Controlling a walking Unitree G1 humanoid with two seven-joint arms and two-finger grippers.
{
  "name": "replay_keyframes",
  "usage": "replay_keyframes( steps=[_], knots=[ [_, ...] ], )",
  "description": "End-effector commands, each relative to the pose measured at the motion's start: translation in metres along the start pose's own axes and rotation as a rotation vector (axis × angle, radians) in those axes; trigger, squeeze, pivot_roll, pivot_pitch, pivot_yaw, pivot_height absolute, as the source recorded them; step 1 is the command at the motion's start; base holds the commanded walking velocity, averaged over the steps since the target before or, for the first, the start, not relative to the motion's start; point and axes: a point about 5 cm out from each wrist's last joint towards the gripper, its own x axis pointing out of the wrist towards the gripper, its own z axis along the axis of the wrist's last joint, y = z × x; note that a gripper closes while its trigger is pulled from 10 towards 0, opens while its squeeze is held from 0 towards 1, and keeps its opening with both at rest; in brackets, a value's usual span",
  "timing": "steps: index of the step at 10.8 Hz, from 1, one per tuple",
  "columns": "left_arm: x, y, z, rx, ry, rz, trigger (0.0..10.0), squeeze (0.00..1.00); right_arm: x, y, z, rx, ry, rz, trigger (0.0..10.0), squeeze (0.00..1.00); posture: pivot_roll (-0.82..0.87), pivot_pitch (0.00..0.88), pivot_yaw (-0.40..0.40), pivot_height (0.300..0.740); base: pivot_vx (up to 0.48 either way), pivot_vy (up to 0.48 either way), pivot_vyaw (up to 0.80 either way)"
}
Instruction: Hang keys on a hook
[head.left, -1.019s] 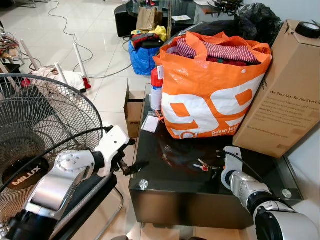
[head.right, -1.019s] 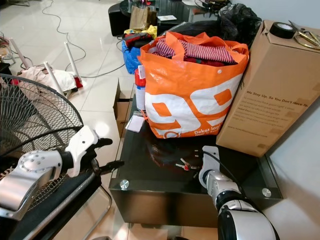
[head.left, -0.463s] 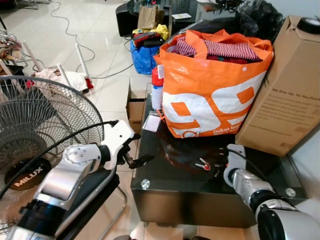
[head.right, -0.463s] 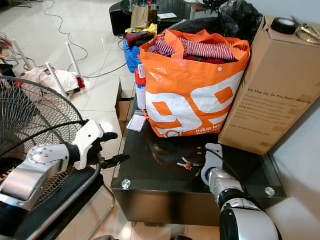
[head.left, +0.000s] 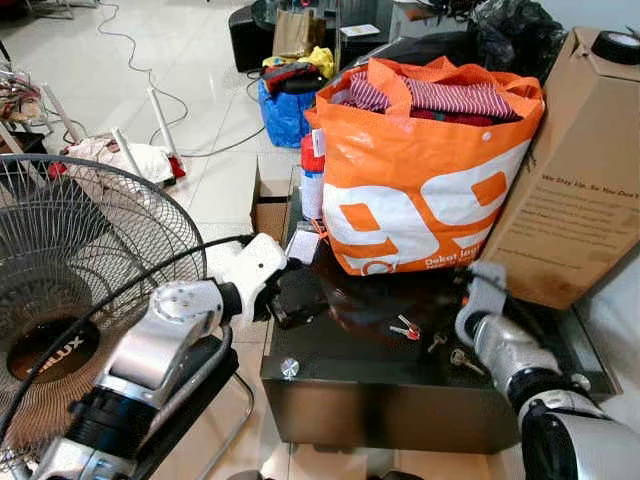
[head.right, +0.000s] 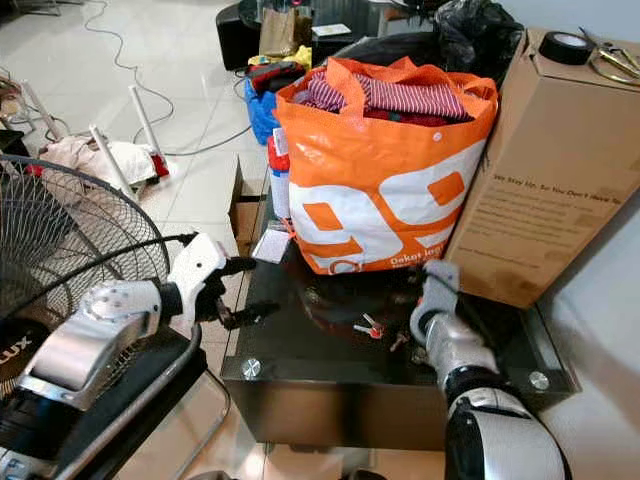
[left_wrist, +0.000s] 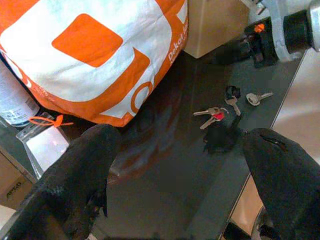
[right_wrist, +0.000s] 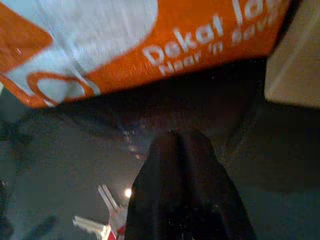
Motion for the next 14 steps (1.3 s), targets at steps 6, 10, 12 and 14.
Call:
replay_keyframes(
  steps=[6,10,12,14],
  knots=[
    [0.015,-0.017,-0.015,-0.028,0.068,-0.156,10.0,0.00,-0.008,-0.022,-0.031,-0.129,0.165,-0.167,10.0,1.00,-0.09,0.000,0.011,0.740,0.000,0.000,0.00],
    [0.007,-0.018,-0.020,-0.030,0.096,-0.174,10.0,0.00,-0.011,-0.023,-0.039,-0.016,0.165,-0.085,10.0,1.00,-0.07,0.000,-0.002,0.740,0.000,0.000,0.00],
    [0.002,-0.020,-0.023,-0.038,0.106,-0.175,10.0,0.00,-0.014,-0.027,-0.048,-0.044,0.204,-0.119,10.0,1.00,-0.06,0.000,-0.006,0.740,0.000,0.000,0.00],
    [-0.004,-0.021,-0.025,-0.043,0.116,-0.176,10.0,0.00,-0.015,-0.027,-0.052,-0.048,0.220,-0.133,10.0,0.00,-0.04,0.000,-0.002,0.740,0.000,0.000,0.00]
  ],
)
